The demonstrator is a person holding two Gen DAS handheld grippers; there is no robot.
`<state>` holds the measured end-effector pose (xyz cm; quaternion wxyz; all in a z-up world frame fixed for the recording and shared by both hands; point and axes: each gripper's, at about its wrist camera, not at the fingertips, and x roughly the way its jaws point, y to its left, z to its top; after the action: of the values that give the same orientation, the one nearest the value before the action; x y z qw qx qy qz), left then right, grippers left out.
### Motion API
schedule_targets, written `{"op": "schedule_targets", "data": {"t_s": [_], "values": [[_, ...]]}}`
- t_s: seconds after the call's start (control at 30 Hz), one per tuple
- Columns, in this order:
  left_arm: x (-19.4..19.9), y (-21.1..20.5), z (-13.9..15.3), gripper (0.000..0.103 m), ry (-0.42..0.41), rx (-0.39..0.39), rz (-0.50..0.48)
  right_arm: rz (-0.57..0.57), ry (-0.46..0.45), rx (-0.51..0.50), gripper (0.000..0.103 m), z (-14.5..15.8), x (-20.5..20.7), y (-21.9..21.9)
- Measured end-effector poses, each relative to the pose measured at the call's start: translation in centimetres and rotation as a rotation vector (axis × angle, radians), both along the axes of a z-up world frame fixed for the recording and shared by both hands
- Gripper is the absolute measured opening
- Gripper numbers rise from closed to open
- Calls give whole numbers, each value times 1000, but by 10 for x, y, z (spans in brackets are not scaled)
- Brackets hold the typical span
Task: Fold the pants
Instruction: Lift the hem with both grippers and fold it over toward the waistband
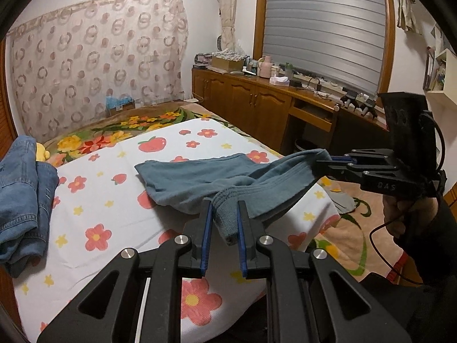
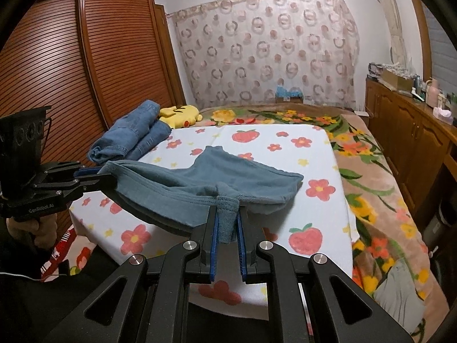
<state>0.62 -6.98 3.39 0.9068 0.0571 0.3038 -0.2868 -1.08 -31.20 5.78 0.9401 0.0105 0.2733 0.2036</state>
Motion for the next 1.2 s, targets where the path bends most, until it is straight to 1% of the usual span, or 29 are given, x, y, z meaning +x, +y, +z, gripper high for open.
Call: {"op": "schedule_targets", "data": {"t_s": [0.1,0.23,0.47,0.67,0.83,0.93,1.0,1.2], "values": [[10,2,-7,17,15,3,10,-1,1,-8,12,-3,5,3],[24,3,-16,17,36,6,27,-1,13,-20,12,-8,21,6],[63,5,-37,17,75,27,46,-4,45,-8,12,-17,57,13],[93,8,-44,17,93,33,62,-11,53,-11,12,-19,83,17],[107,7,-46,17,89,57,65,-20,58,11,12,-21,100,14],[121,6,-49,17,112,50,71,-35,65,12,12,-27,108,13],[129,5,-54,17,127,60,81,-39,77,14,12,-32,114,15],[132,3,-61,20,143,55,87,-44,106,10,12,-39,116,18]]}}
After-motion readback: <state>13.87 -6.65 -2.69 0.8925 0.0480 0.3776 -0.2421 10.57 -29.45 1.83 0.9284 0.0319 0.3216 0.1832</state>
